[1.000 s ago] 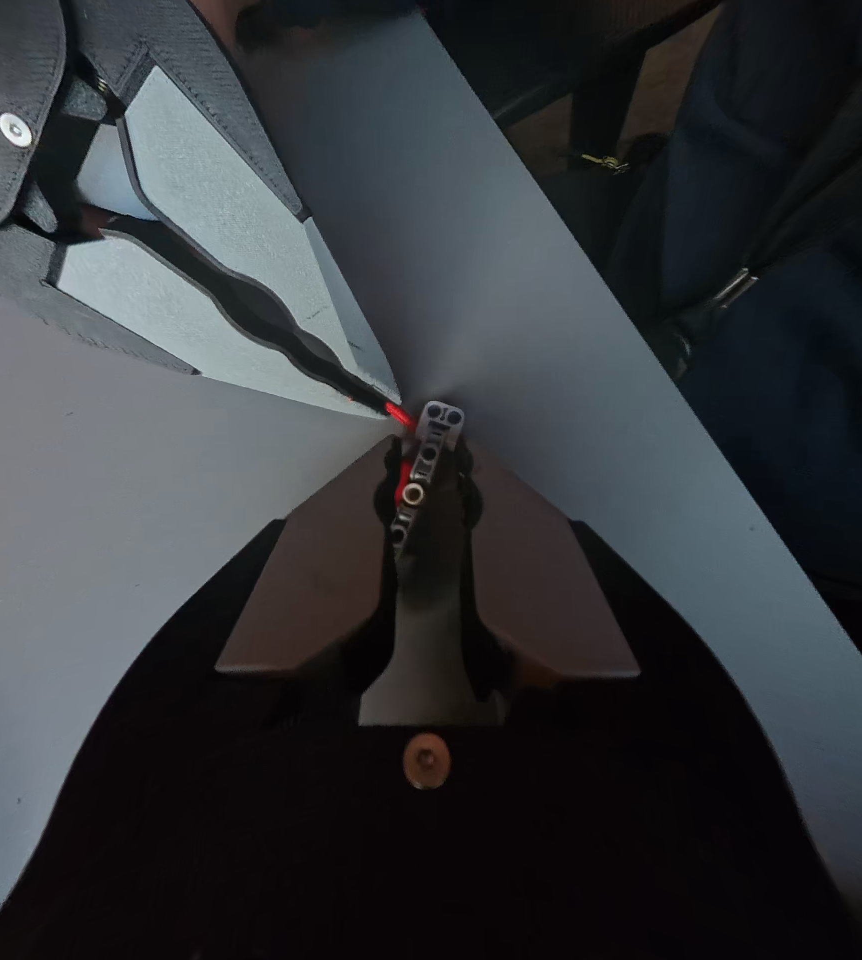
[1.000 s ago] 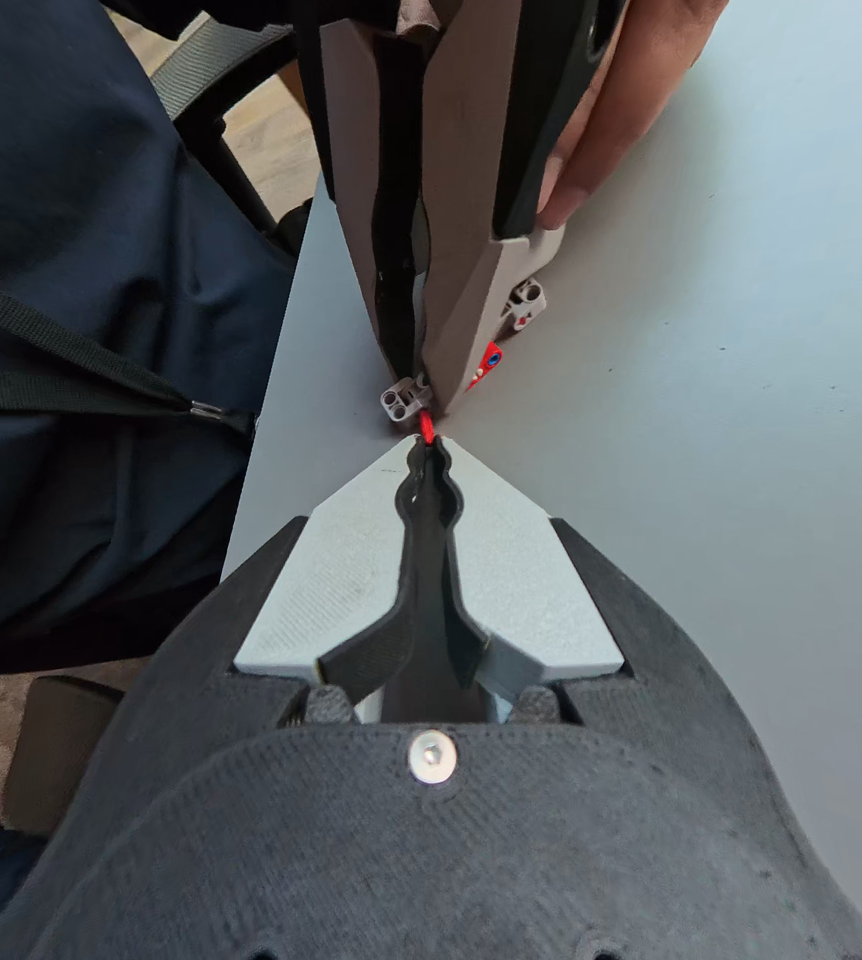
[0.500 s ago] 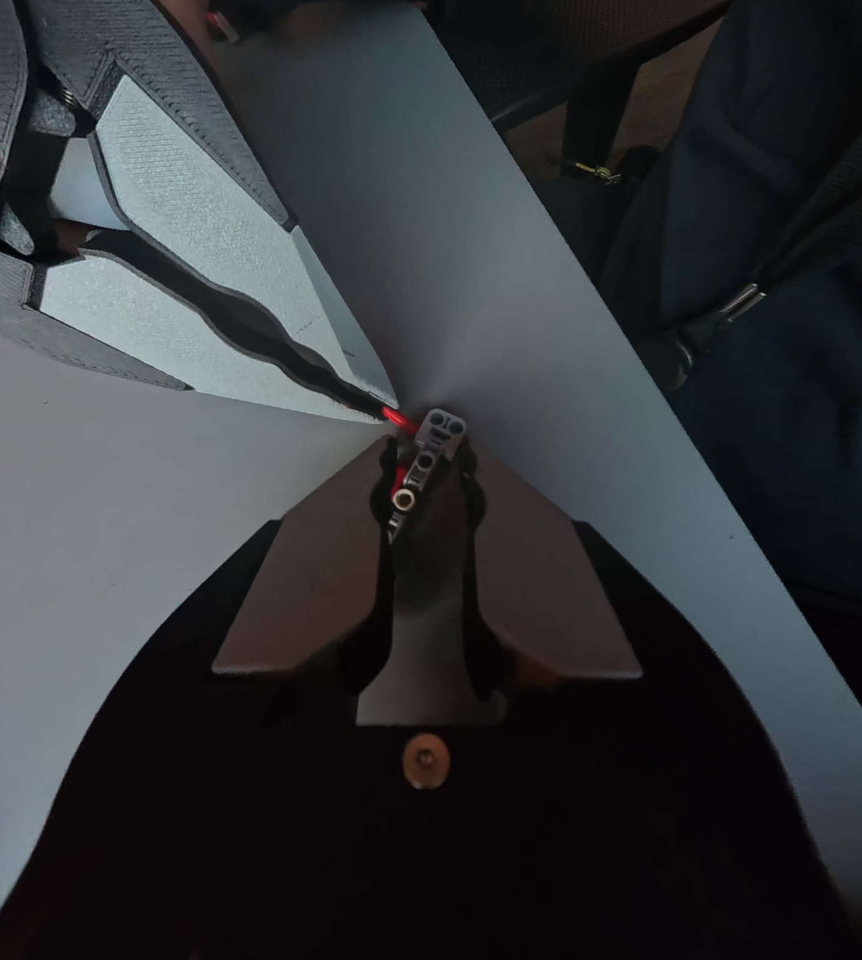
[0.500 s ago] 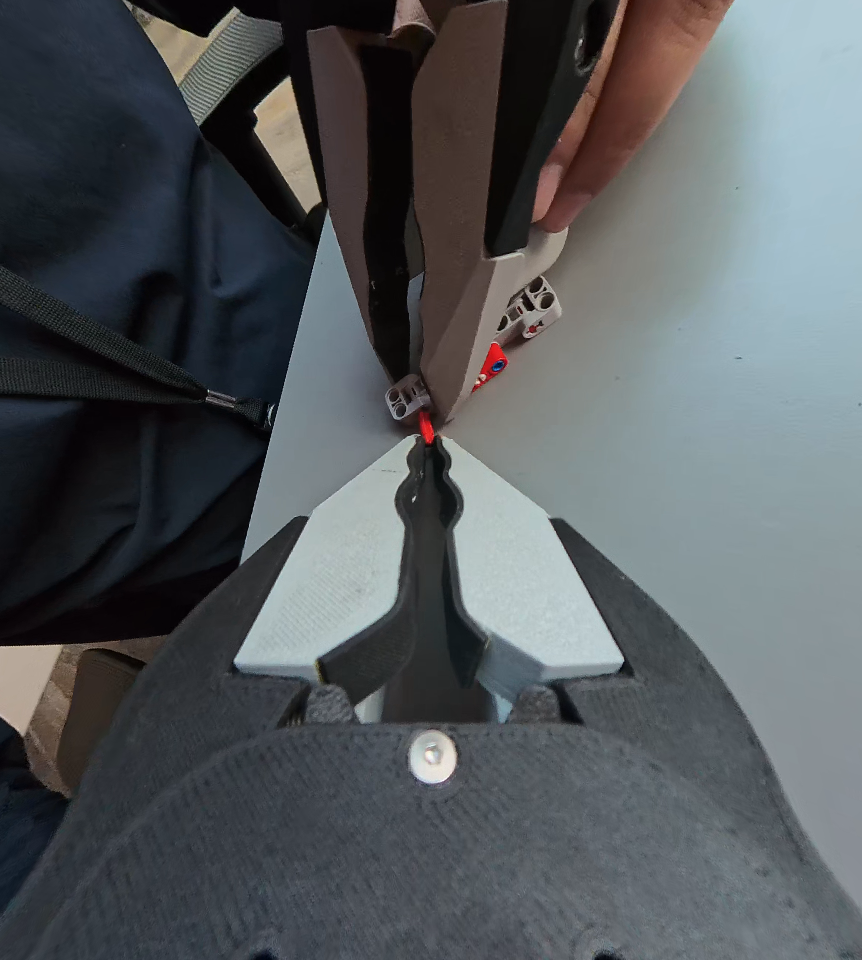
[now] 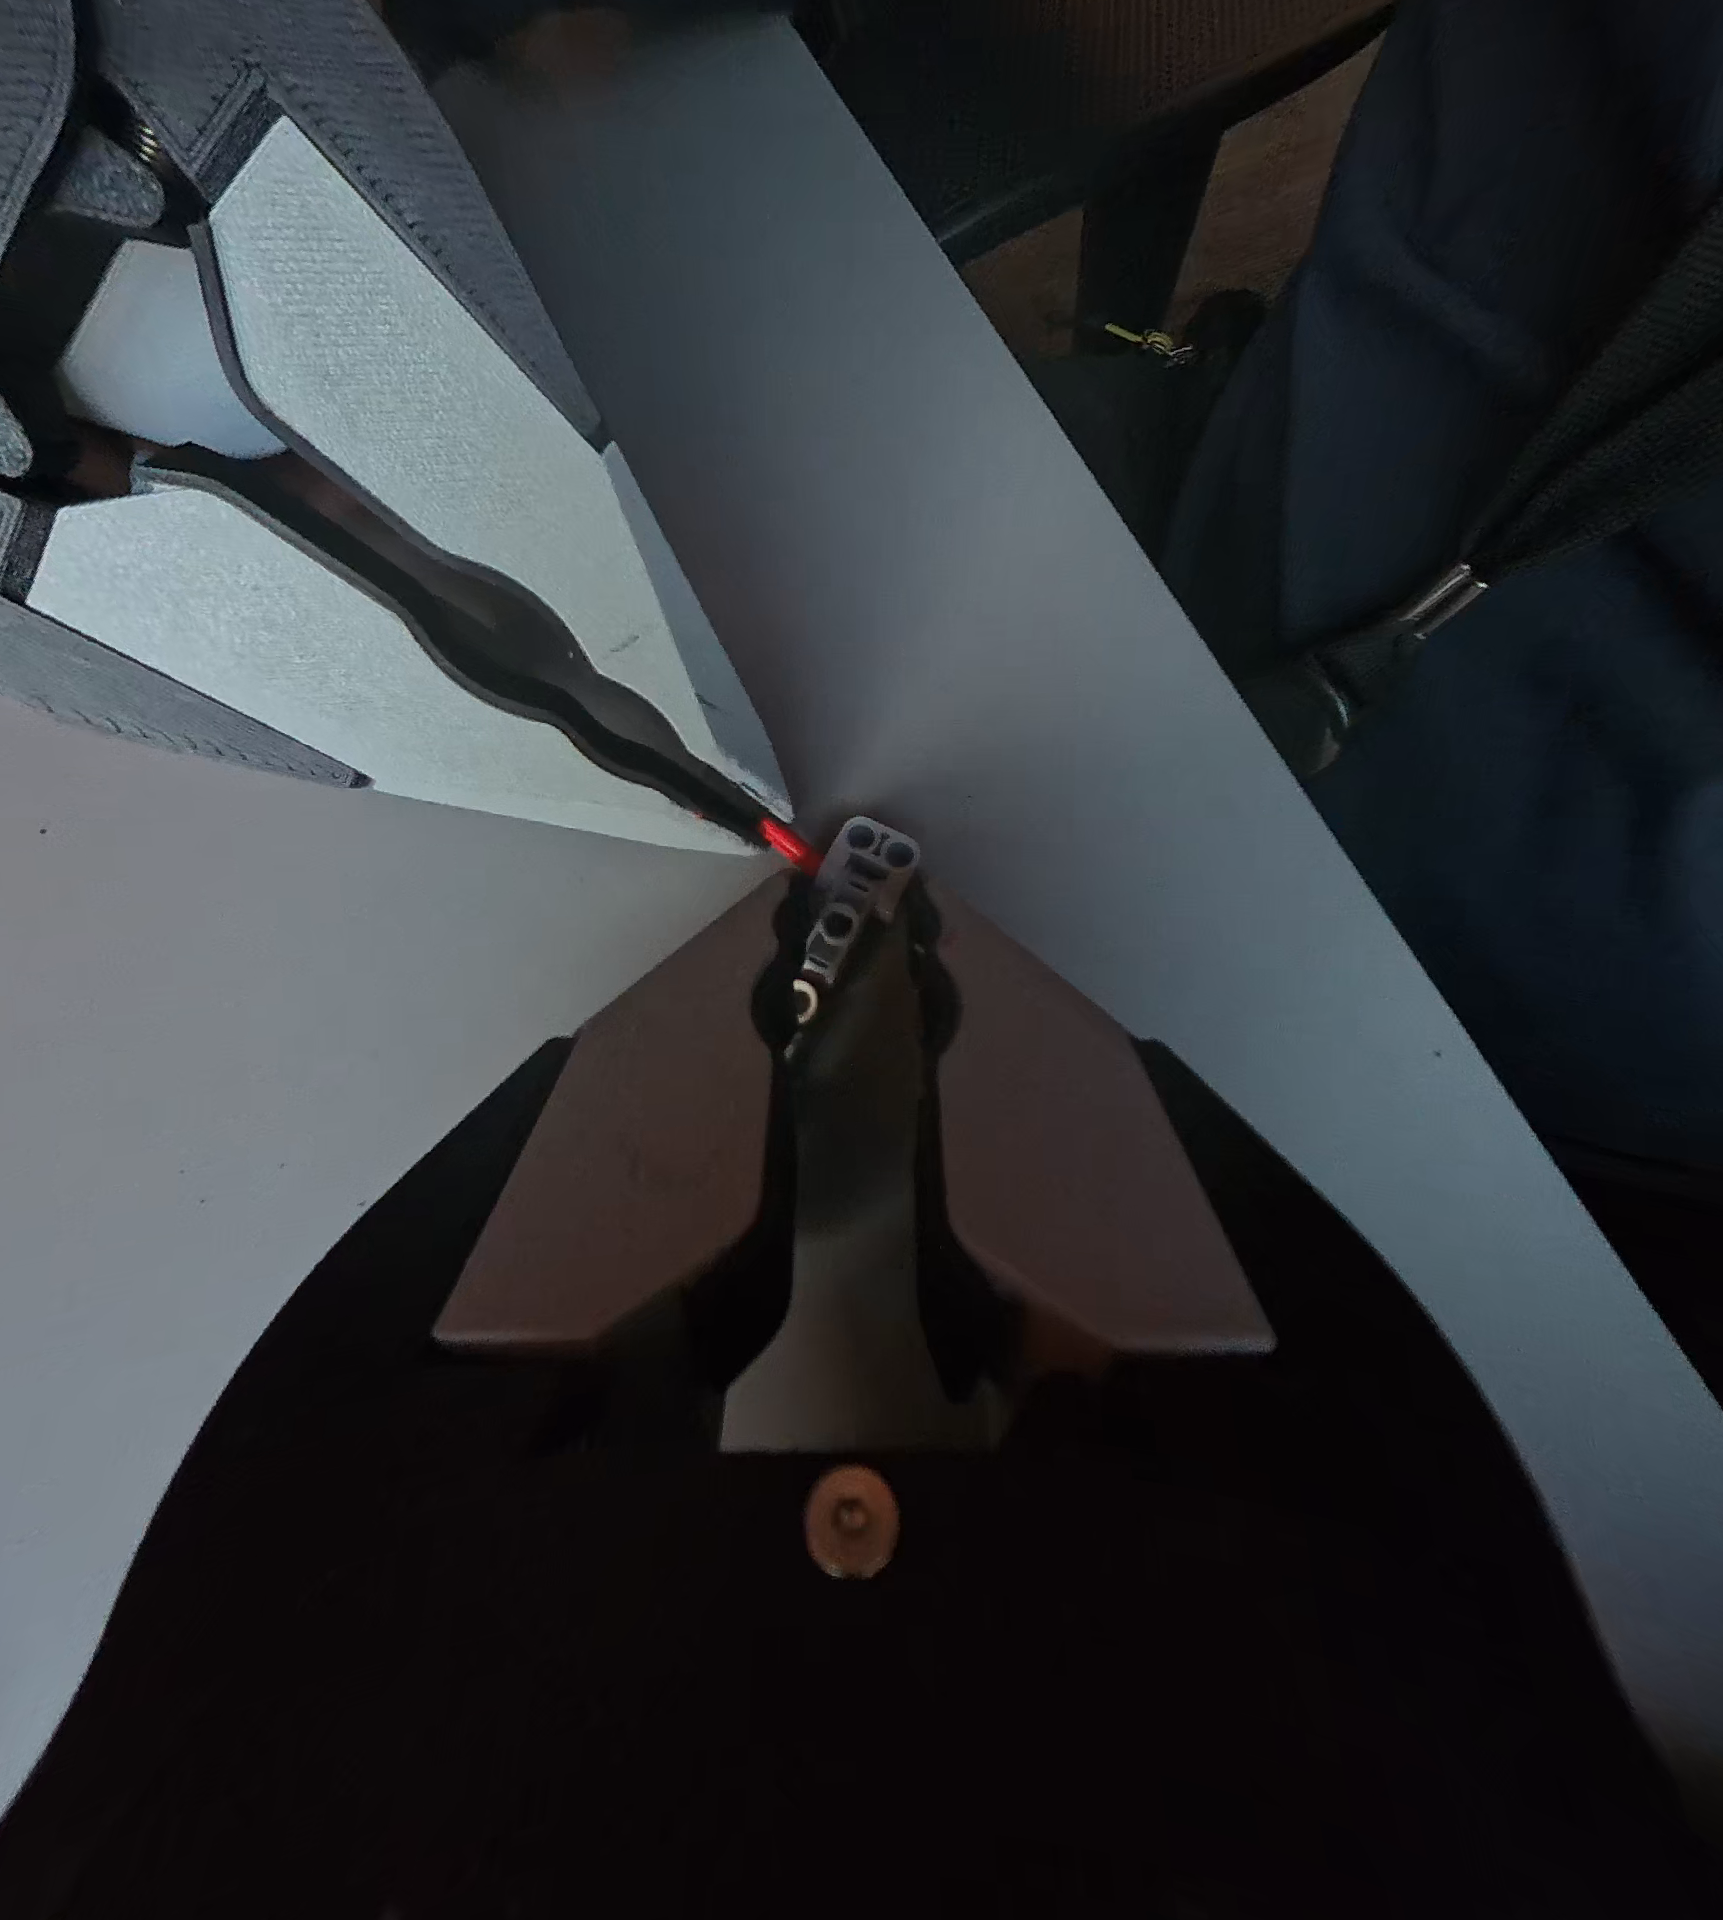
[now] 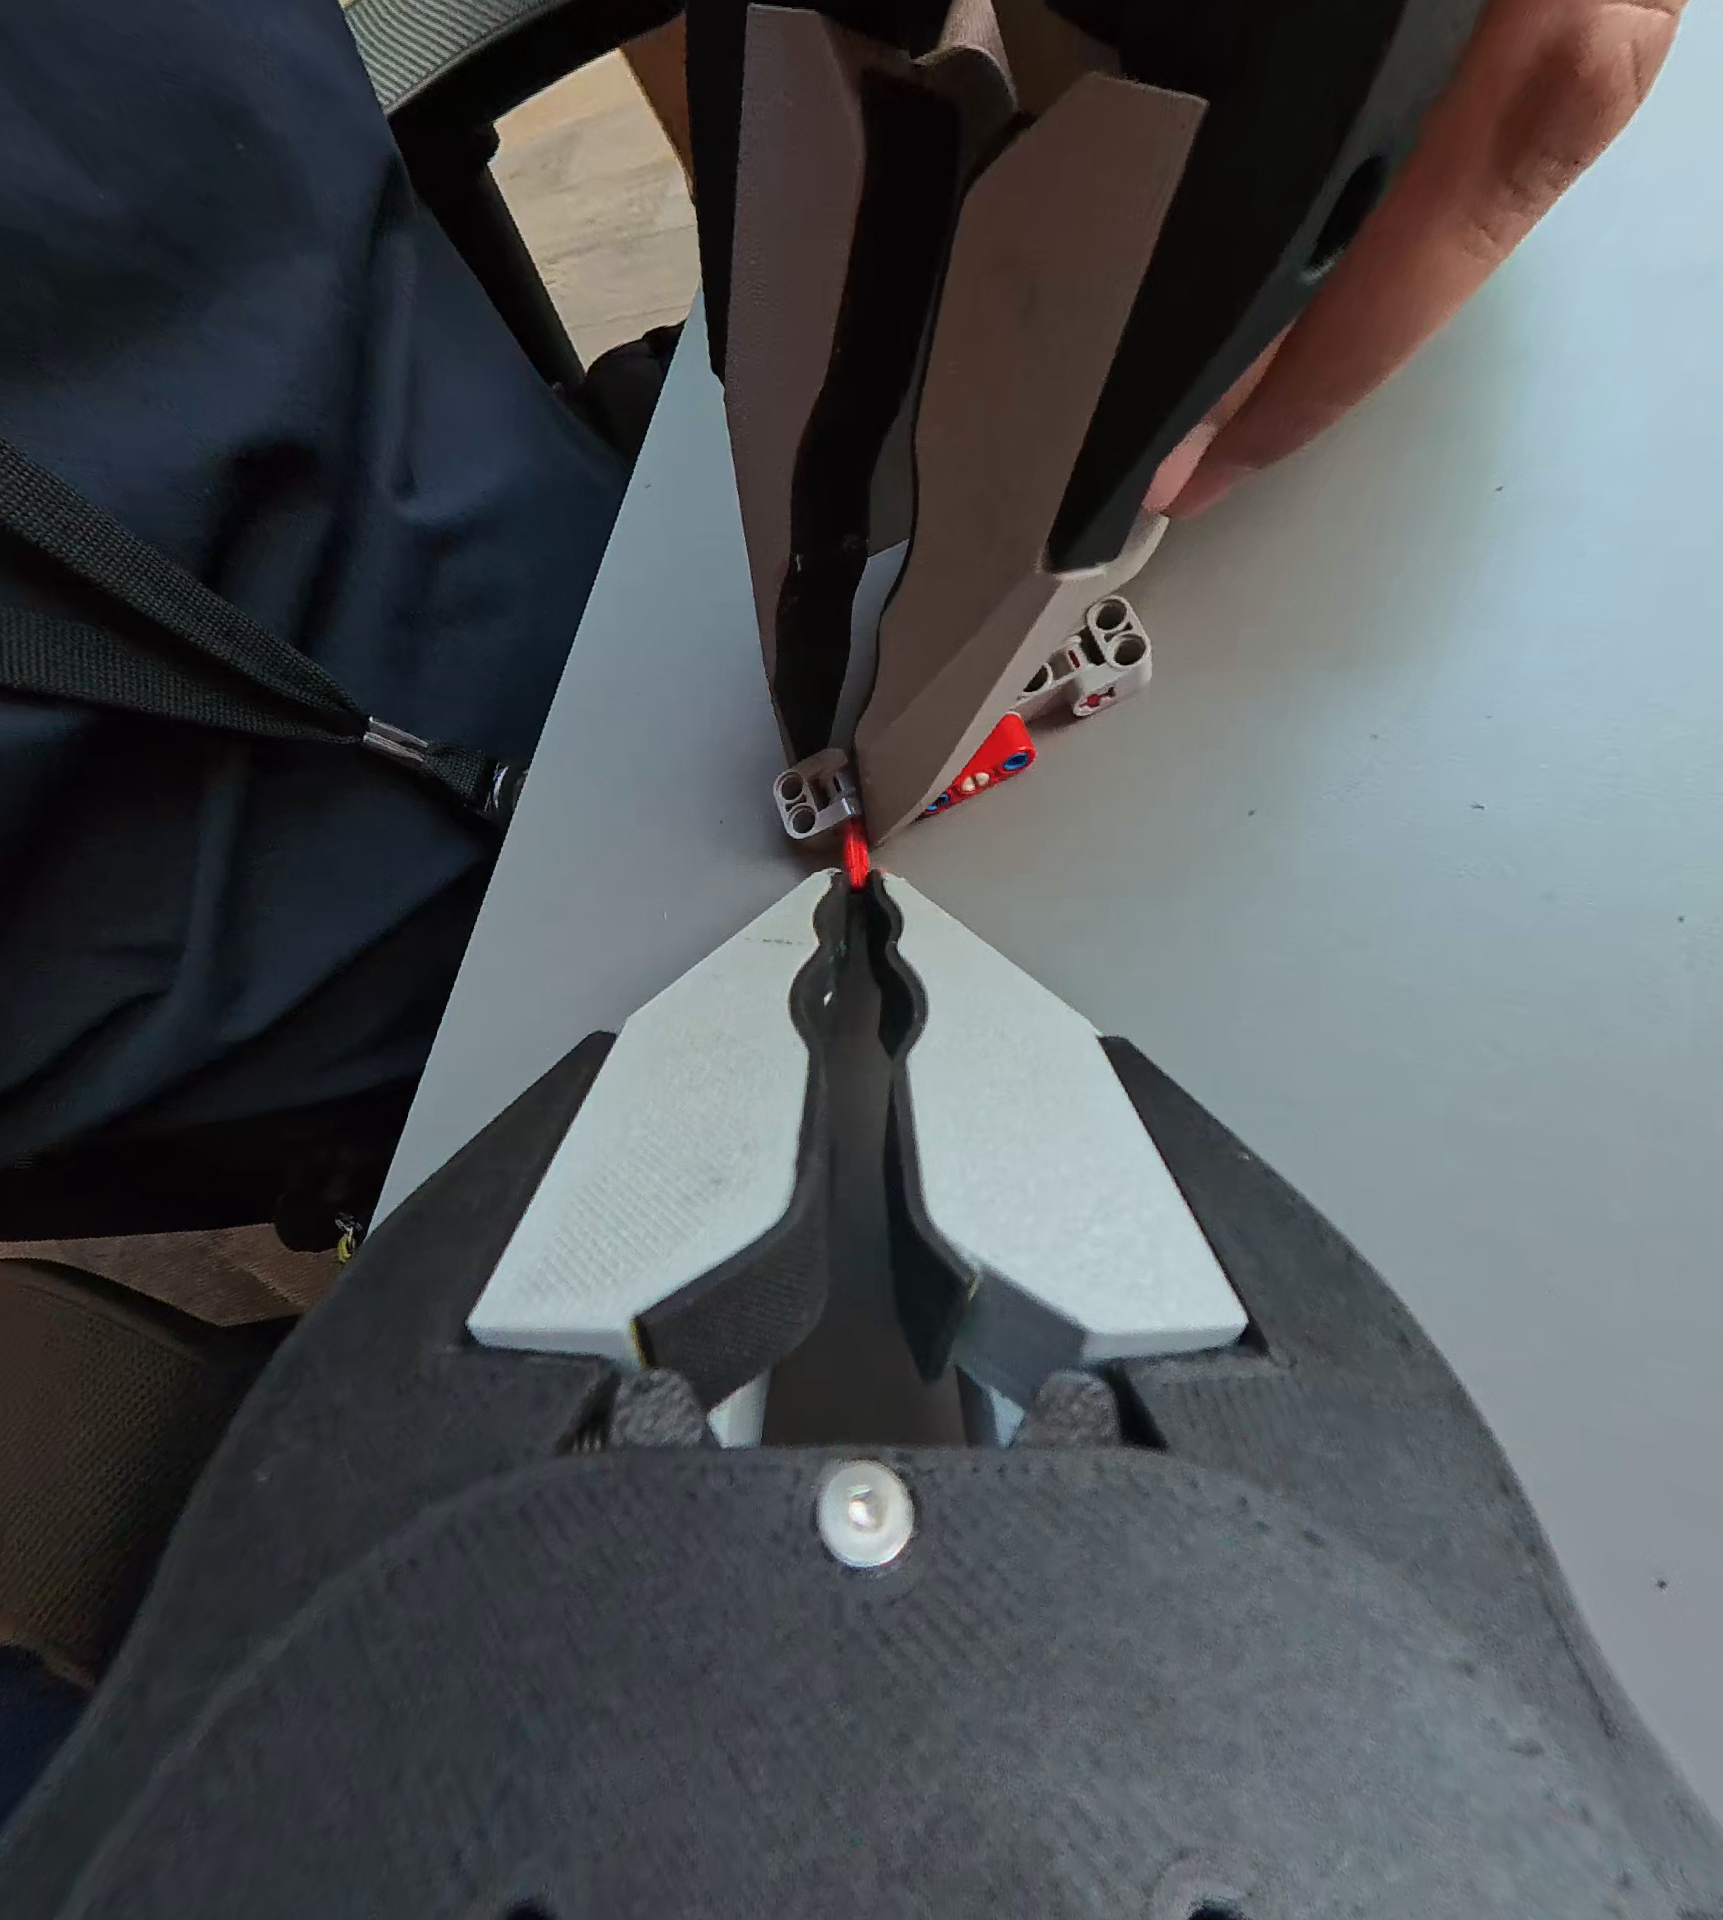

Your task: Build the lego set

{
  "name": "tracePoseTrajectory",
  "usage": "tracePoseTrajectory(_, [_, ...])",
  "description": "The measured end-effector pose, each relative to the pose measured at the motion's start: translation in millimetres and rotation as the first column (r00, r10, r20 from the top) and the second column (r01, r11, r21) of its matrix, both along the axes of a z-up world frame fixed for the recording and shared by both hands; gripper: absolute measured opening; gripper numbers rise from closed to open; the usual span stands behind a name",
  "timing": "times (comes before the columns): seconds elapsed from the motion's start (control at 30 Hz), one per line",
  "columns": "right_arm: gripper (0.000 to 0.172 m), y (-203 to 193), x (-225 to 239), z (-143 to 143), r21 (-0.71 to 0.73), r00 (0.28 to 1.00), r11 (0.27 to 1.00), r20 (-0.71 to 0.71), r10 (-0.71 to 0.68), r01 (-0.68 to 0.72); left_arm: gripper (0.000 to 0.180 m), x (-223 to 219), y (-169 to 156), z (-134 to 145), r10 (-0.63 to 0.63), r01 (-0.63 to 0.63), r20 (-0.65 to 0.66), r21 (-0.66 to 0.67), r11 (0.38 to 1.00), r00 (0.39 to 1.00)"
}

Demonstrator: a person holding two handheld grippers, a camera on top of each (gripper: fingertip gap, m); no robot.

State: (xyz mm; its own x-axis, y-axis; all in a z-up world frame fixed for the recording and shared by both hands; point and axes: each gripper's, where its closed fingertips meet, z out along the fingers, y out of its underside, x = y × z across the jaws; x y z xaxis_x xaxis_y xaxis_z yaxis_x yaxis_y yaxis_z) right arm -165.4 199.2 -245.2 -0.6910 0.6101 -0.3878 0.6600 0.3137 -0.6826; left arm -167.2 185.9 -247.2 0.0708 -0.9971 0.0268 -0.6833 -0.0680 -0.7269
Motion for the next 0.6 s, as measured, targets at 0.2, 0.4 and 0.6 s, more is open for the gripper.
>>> tracePoseTrajectory(0.2, [0.0,-2.1,-0.4,-0.2,0.01,1.0,1.0,-0.012,0.018,-0.018,0.016,0.0,-2.0,0.0,-0.015,0.015,0.001,-0.014,1.0,1.0])
tracePoseTrajectory(0.4, [0.001,-3.4,-1.3,-0.7,0.026,0.998,0.998,-0.027,0.053,-0.052,0.017,-0.3,-3.0,-0.2,-0.023,0.023,0.001,-0.016,1.0,1.0])
tracePoseTrajectory(0.6, [0.001,-4.6,-0.9,-1.0,-0.003,1.0,1.0,0.005,0.0,0.0,0.017,-0.5,-3.7,-0.5,-0.012,0.012,-0.001,0.001,1.0,1.0])
